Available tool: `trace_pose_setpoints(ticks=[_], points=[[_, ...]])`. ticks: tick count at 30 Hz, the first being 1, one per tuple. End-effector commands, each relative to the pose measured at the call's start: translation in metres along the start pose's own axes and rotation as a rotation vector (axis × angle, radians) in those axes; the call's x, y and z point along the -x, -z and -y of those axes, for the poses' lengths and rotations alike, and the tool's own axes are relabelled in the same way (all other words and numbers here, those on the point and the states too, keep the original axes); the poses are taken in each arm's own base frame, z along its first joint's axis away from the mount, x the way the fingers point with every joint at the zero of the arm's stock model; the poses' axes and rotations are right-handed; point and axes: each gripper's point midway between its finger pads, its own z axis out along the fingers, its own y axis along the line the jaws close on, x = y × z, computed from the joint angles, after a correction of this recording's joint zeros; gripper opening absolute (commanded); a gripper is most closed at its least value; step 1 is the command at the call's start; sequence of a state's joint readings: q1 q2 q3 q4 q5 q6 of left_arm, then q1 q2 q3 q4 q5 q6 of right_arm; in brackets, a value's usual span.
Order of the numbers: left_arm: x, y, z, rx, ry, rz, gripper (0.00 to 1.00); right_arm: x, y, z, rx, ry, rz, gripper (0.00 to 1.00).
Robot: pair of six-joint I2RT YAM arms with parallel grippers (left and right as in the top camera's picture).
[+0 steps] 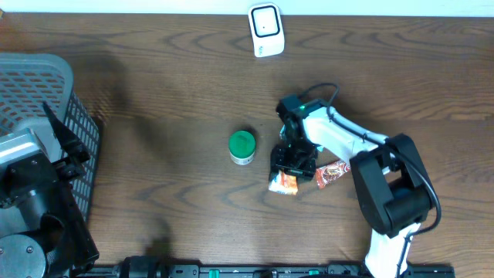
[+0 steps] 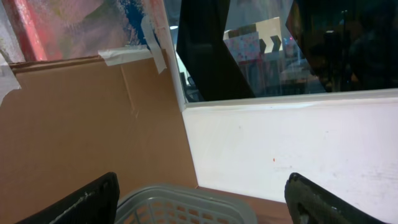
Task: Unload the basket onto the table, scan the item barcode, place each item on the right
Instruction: 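Raise the orange pack up to the white scanner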
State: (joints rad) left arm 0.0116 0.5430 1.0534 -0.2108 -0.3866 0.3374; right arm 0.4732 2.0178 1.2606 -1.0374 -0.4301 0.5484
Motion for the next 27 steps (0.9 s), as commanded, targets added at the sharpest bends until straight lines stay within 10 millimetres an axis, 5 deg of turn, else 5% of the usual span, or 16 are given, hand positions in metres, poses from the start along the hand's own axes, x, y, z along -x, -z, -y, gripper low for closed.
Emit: trace_pose_setpoints(ticks=[1, 15, 27], points=[[-0.003, -0.001, 0.002, -0.010, -0.004, -0.003, 0.85, -0.018, -0.010, -0.006, 0.165, 0.009, -0.180, 0.60], [-0.003, -0.001, 0.002, -0.009, -0.001, -0.003, 0.85, -0.027, 0.029, -0.029, 0.498, -0.093, -0.319, 0.61], [-0.003, -0.001, 0.003, -0.010, -0.002, -0.004, 0.86, -0.043, 0.036, -0.030, 0.521, -0.106, -0.388, 0.61]])
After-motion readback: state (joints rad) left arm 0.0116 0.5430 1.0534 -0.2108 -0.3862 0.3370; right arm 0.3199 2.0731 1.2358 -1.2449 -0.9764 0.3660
